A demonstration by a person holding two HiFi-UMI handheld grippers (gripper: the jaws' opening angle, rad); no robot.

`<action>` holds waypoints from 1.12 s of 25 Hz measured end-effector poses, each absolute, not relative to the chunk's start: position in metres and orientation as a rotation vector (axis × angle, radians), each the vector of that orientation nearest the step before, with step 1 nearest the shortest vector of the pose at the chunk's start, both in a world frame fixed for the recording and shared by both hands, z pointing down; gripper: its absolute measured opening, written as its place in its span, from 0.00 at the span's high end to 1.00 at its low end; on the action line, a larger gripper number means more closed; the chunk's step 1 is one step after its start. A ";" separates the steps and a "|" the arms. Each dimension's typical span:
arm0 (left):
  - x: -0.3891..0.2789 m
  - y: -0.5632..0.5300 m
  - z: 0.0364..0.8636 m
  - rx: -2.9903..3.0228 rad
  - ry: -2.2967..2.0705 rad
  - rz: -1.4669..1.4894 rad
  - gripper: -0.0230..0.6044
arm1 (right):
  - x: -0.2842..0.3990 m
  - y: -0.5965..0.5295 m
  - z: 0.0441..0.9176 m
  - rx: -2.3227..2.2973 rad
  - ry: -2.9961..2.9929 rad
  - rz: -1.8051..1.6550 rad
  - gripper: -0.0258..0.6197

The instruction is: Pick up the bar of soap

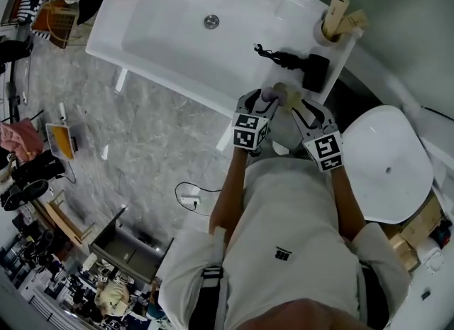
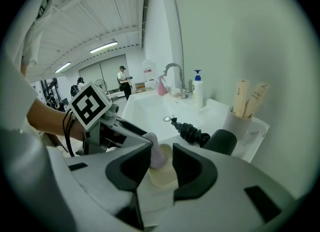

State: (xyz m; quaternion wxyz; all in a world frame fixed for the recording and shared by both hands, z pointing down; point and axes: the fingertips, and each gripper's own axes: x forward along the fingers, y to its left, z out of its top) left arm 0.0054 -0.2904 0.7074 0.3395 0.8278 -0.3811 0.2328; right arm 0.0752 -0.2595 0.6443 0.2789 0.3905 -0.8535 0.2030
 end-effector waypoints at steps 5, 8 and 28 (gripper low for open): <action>0.012 -0.291 0.717 2.125 -0.955 0.618 0.56 | 0.077 -0.262 0.646 1.054 -2.287 0.553 0.73; 0.016 -0.292 0.721 2.109 -0.936 0.617 0.55 | 0.080 -0.263 0.648 1.061 -2.280 0.559 0.73; 0.025 -0.298 0.720 2.066 -0.920 0.537 0.62 | 0.100 -0.261 0.656 1.120 -2.248 0.573 0.73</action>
